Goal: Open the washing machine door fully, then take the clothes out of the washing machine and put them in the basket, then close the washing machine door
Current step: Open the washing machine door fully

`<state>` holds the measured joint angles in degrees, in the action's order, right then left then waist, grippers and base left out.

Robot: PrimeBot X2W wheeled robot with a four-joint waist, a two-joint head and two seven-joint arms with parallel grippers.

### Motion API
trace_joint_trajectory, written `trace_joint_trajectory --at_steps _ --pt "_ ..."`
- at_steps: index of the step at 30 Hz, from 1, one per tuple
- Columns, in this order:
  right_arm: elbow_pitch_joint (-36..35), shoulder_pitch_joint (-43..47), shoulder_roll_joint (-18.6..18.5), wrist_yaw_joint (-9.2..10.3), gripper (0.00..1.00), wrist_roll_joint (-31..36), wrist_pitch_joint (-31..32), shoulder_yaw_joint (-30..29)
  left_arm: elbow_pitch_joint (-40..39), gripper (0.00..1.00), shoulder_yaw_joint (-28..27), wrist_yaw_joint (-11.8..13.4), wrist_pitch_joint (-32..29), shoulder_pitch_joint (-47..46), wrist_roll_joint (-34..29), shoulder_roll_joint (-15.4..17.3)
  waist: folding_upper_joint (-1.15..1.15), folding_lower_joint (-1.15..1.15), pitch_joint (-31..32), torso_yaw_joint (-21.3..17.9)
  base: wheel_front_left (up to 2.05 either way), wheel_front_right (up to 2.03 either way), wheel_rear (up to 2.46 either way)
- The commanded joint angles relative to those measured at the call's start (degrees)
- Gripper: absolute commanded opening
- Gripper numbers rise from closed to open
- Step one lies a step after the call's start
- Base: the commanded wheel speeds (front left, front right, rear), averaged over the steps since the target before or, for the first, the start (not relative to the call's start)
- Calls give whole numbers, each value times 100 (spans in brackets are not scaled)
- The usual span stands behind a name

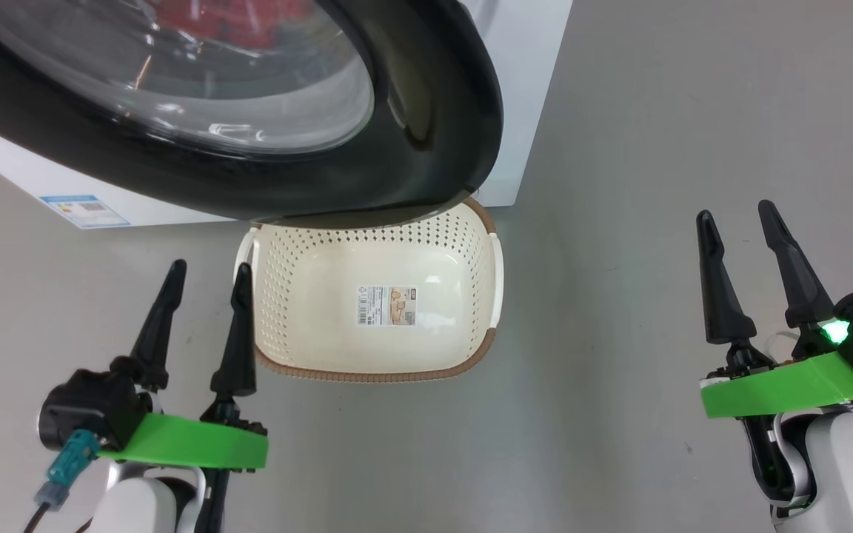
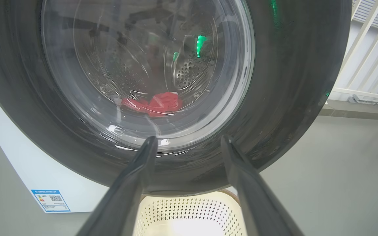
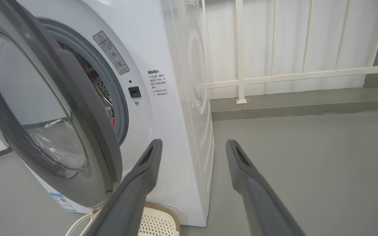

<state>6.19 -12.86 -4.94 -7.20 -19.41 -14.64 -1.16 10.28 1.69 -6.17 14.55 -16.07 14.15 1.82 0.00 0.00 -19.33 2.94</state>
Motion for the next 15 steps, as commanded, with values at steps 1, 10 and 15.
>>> trace_joint_trajectory --at_steps 1,10,15 --pt "-159 88 18 -29 100 77 -36 128 -144 100 -203 -45 45 -1 -34 106 0 0 0 -2 0 0 0" --pt "-132 80 61 -29 100 5 -36 71 -135 100 -206 -49 45 -24 -25 106 0 0 -38 -5 0 0 0" --pt "-128 79 77 -29 100 -35 -36 62 -122 100 -198 -51 45 -29 -24 106 0 0 -38 -4 0 0 0"
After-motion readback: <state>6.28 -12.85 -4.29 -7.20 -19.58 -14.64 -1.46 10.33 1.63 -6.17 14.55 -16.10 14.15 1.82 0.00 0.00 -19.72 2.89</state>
